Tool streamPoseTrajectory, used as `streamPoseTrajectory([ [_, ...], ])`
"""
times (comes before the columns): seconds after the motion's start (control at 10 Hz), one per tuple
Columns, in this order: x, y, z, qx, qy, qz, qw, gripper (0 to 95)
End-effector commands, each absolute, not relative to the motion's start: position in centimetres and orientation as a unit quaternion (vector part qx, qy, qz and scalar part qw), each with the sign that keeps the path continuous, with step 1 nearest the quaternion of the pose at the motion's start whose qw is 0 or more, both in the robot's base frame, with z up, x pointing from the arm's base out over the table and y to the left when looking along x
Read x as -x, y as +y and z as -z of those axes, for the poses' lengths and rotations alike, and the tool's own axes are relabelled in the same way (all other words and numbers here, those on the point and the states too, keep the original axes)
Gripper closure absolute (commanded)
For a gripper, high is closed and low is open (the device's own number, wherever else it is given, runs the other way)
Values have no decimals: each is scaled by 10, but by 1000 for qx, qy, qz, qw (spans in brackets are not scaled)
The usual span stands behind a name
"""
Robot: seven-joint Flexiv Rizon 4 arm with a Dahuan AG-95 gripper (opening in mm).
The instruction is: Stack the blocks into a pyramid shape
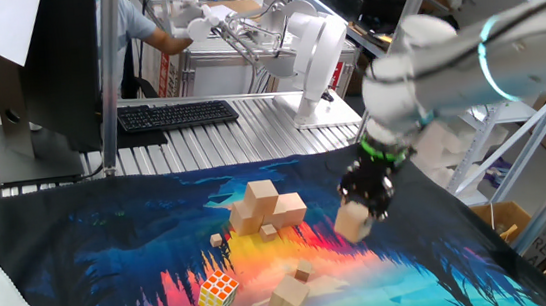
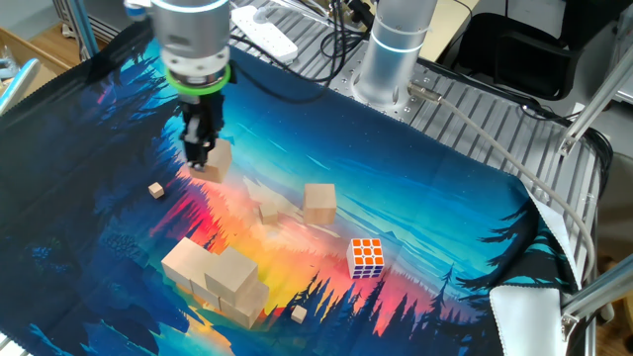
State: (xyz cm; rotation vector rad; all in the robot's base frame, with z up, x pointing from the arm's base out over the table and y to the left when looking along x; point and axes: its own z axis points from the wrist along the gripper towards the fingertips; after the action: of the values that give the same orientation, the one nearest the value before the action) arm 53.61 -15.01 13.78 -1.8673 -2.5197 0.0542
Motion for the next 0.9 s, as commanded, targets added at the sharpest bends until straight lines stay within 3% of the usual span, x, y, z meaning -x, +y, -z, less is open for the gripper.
streamPoseTrajectory([
  [0.1, -552, -149, -162, 616, -787, -19, 15, 950],
  [0.9, -544, -135, -172, 655, -756, 2, 15, 950],
])
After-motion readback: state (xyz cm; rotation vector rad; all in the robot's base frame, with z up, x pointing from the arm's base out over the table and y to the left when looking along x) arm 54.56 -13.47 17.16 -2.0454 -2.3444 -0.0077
